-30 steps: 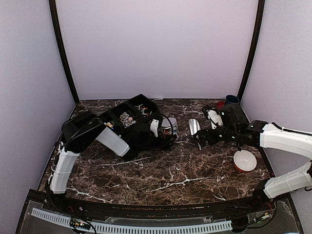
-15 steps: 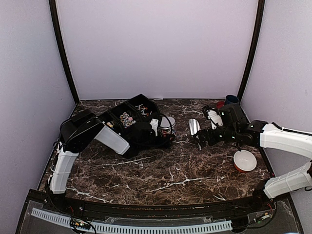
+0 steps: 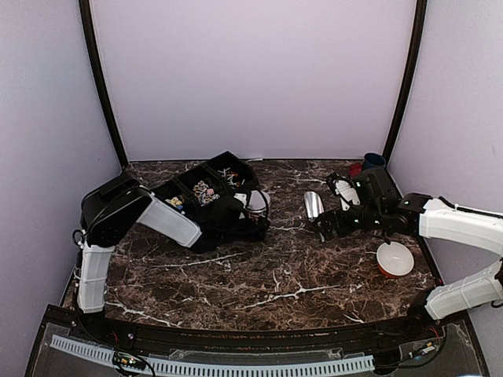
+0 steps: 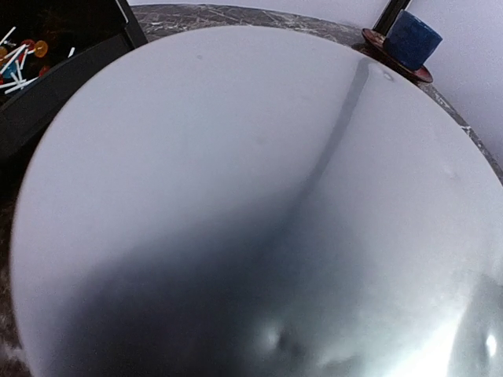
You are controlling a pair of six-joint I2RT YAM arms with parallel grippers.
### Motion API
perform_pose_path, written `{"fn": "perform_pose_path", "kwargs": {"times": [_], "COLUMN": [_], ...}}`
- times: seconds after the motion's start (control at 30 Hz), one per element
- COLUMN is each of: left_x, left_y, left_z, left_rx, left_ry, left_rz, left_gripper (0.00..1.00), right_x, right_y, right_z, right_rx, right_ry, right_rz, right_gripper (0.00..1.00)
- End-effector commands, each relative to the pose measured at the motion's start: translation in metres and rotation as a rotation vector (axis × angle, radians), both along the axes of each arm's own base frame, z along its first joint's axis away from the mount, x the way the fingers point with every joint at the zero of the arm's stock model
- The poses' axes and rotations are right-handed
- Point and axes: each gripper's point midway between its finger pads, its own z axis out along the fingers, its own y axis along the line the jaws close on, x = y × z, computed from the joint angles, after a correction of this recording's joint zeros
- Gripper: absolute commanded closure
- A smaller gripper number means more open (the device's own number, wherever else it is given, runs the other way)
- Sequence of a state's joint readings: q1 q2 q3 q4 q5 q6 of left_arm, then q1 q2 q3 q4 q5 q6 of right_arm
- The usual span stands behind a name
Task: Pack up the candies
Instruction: Put down the packed packing bottle at the center of the board.
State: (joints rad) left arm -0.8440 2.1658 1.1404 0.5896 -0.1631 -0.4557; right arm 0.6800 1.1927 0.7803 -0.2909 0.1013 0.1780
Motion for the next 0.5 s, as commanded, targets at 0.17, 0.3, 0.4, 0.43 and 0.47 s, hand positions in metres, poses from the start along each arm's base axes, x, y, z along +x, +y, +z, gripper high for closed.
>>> {"fn": "perform_pose_path", "kwargs": {"times": [0.17,0.3,0.4,0.43,0.47], "left_x": [-0.061,-0.061,-0.058,-0.057,-0.056], "left_y": [0.053,0.048,0.045,0.045,0.044], "left_z": [-0.054,-0.045,-0.043,-0.042,-0.040], "left_rx": [0.313,0.331,0.317,0.317,0.316], "left_ry": [0.213,0.119,0.073,0.064,0.056], "left_rz": [0.055,0.049,0.032,0.031,0.030], "left_gripper": [0.02,0.01,0.01,0.01,0.01], "right_x": [0.005,0.005,0.004,0.004,0.004], "right_y": [0.008,0.008,0.010,0.011,0.011], "right_z": [0.024,0.022,0.018,0.017,0.017], "right_rx": [0.036,0.037,0.041,0.043,0.045], "right_ry": [-0.042,-0.044,-0.032,-0.030,-0.028], "right_rz": [0.011,0.012,0.020,0.023,0.026], "right_gripper": [0.02,0.02,0.02,0.02,0.02]}}
